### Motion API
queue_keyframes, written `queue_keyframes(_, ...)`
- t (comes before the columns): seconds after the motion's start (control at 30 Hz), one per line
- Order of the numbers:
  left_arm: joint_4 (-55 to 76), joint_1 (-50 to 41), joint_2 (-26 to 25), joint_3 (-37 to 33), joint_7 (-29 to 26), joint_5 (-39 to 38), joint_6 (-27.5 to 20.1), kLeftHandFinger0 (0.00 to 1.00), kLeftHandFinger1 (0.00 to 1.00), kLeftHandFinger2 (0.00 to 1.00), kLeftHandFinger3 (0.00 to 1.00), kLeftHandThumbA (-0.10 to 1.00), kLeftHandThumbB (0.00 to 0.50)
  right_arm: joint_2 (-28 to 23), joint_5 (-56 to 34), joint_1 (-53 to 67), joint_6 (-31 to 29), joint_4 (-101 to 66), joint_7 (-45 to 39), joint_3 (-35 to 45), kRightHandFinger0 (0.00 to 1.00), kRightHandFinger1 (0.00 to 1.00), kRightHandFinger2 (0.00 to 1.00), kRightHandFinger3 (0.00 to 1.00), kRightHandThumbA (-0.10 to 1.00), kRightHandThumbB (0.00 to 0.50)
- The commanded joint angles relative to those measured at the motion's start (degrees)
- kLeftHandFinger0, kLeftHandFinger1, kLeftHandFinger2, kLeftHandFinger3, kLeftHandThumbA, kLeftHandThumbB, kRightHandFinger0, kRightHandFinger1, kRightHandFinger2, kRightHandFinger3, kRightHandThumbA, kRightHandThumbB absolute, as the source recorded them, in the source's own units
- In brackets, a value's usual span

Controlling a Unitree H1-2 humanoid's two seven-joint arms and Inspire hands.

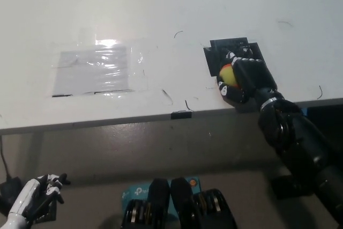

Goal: The robot uses right hand to squeeze a small tennis ball placed on the black area of the table

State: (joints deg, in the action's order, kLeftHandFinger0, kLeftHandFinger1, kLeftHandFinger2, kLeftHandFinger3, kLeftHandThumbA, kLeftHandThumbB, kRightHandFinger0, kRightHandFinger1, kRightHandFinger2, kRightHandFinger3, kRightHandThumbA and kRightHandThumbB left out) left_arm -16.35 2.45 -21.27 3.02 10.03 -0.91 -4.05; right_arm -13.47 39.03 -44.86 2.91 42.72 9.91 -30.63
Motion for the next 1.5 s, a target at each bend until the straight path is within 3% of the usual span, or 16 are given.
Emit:
queue_keyframes(0.0, 2.19, 0.83, -1.64, 0.40, 0.97, -0.14, -0.29, 0.01, 0.07, 0.27, 0.46, 0.69, 0.396, -0.63, 5.18, 2.14, -2.02, 3.27, 8.20, -1.82, 0.00, 0.22, 0.45, 0.12, -0.10, 0.032)
queue_keyframes(0.07, 2.27, 0.83, -1.82, 0.33, 1.13, 0.03, -0.30, 0.00, 0.06, 0.27, 0.46, 0.70, 0.381, -0.47, 4.68, 2.81, -4.40, 4.71, 12.22, -1.17, 0.00, 0.19, 0.46, 0.01, -0.10, 0.060)
queue_keyframes(0.2, 2.07, 0.80, -1.80, 0.25, 1.56, -0.02, -0.80, 0.00, 0.06, 0.25, 0.41, 0.70, 0.395, -0.71, 3.47, 4.35, -9.29, 5.95, 17.03, 0.09, 0.00, 0.29, 0.57, 0.51, -0.10, 0.278)
queue_keyframes(0.3, 2.11, 0.78, -1.84, 0.25, 1.64, 0.06, -0.83, 0.00, 0.05, 0.24, 0.39, 0.70, 0.401, -0.62, 3.82, 4.02, -12.71, 8.39, 21.47, 0.16, 0.00, 0.22, 0.53, 0.58, -0.10, 0.327)
queue_keyframes(0.33, 1.27, 1.02, -1.80, 0.32, 1.89, -0.26, -2.14, 0.00, 0.04, 0.23, 0.37, 0.69, 0.391, -0.67, 3.77, 3.80, -14.31, 9.31, 23.87, 0.50, 0.00, 0.17, 0.49, 0.55, -0.10, 0.331)
queue_keyframes(0.4, 2.08, 0.27, -1.85, 0.47, 1.54, 0.17, -1.36, 0.00, 0.04, 0.24, 0.39, 0.69, 0.388, -0.67, 3.65, 4.10, -13.79, 7.45, 23.83, 1.07, 0.00, 0.17, 0.49, 0.56, -0.10, 0.252)
queue_keyframes(0.5, 1.83, -0.16, -1.96, 0.44, 1.54, 0.50, -1.83, 0.03, 0.06, 0.25, 0.41, 0.70, 0.380, -0.89, 3.34, 4.05, -15.47, 4.91, 25.95, 2.55, 0.00, 0.09, 0.33, 0.31, -0.10, 0.269)
queue_keyframes(0.6, 1.43, -0.98, -1.70, 0.44, 1.38, 0.61, -2.38, 0.01, 0.05, 0.27, 0.43, 0.70, 0.389, -0.92, 5.04, 3.80, -16.38, 4.45, 29.72, 2.56, 0.00, 0.00, 0.25, 0.20, -0.10, 0.288)
queue_keyframes(0.63, 0.95, -0.94, -1.70, 0.45, 1.31, 0.69, -2.98, 0.00, 0.05, 0.25, 0.43, 0.71, 0.403, -0.39, 3.31, 3.23, -18.09, 3.34, 31.43, 4.48, 0.00, 0.00, 0.14, 0.06, -0.10, 0.317)
queue_keyframes(0.7, 1.24, -1.38, -1.54, 0.68, 1.30, 0.35, -2.27, 0.02, 0.07, 0.27, 0.48, 0.69, 0.394, 0.37, 0.17, 3.17, -18.66, -1.13, 29.87, 7.94, 0.00, 0.00, 0.10, 0.00, -0.10, 0.309)
queue_keyframes(0.83, 1.59, -1.62, -1.75, 0.47, 1.12, 1.04, -2.15, 0.04, 0.09, 0.28, 0.48, 0.68, 0.368, 3.40, -5.43, 2.89, -18.71, -9.68, 28.98, 16.00, 0.00, 0.00, 0.07, 0.01, -0.10, 0.297)
queue_keyframes(0.97, 1.33, -1.76, -1.61, 0.61, 0.71, 1.31, -2.55, 0.04, 0.10, 0.30, 0.49, 0.69, 0.382, 6.49, -9.78, 1.78, -17.91, -15.98, 26.08, 21.97, 0.00, 0.00, 0.27, 0.20, -0.10, 0.239)
queue_keyframes(1.03, 1.68, -1.85, -1.48, 0.73, 0.86, 0.97, -1.72, 0.06, 0.11, 0.31, 0.47, 0.68, 0.389, 7.69, -11.13, 1.38, -18.13, -18.38, 25.35, 23.91, 0.00, 0.00, 0.25, 0.22, -0.10, 0.263)
queue_keyframes(1.17, 1.22, -1.90, -1.43, 0.71, 1.03, 0.80, -2.68, 0.03, 0.09, 0.31, 0.47, 0.68, 0.392, 9.48, -11.53, 1.60, -17.32, -21.42, 24.59, 25.99, 0.00, 0.00, 0.16, 0.19, -0.10, 0.229)
queue_keyframes(1.27, 1.43, -1.93, -1.64, 0.70, 0.95, 1.07, -3.16, 0.01, 0.08, 0.29, 0.46, 0.68, 0.381, 10.27, -11.97, 2.07, -17.56, -22.39, 24.10, 26.64, 0.00, 0.00, 0.19, 0.21, -0.10, 0.198)
queue_keyframes(1.47, 0.82, -1.49, -1.74, 0.69, 1.21, 0.84, -4.04, 0.01, 0.07, 0.28, 0.48, 0.69, 0.395, 11.02, -13.17, 3.12, -18.25, -23.25, 23.26, 27.18, 0.00, 0.00, 0.23, 0.22, -0.10, 0.219)
